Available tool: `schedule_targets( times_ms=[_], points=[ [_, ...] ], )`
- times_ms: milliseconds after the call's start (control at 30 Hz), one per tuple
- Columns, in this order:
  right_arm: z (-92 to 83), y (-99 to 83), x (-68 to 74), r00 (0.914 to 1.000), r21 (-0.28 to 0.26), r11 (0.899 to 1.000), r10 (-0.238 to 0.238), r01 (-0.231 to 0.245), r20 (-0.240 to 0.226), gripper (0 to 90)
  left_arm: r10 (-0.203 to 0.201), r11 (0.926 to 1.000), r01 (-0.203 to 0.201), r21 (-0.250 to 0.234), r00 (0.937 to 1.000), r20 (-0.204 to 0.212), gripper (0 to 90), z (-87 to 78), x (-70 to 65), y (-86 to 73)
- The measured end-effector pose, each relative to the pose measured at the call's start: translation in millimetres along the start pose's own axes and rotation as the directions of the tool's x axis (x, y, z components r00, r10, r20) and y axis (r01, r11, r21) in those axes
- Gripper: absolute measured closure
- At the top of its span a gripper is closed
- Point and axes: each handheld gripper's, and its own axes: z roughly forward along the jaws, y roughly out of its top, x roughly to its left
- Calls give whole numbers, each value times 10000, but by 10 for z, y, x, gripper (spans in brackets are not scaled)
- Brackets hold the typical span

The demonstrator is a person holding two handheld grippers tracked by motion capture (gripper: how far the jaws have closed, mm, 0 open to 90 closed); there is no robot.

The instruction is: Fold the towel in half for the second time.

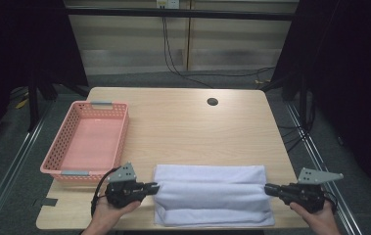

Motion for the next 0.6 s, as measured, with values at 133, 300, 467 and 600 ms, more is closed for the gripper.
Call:
schedule_targets(
  times_ms=[133, 300, 467, 600],
  points=[
    [28, -193, 119, 9997, 908, 9959, -31, 54, -244, 811, 21, 9973, -59, 733, 9987, 515, 815, 20, -37, -129],
    [-47, -172, 232, 9986, 1147, 9928, -299, 348, -442, 721, -232, 9973, 167, 718, 9955, 914, 749, -49, 3, -209],
    [-41, -130, 147, 9992, 240, 9989, 392, -392, 11, 551, -566, 9983, 574, -128, 9968, 558, 635, -38, 160, -58],
    [121, -20, -12, 9949, 319, 9967, 721, -745, 702, 514, -583, 9983, 583, 52, 9983, -42, 596, 170, 310, 108]
  ],
)
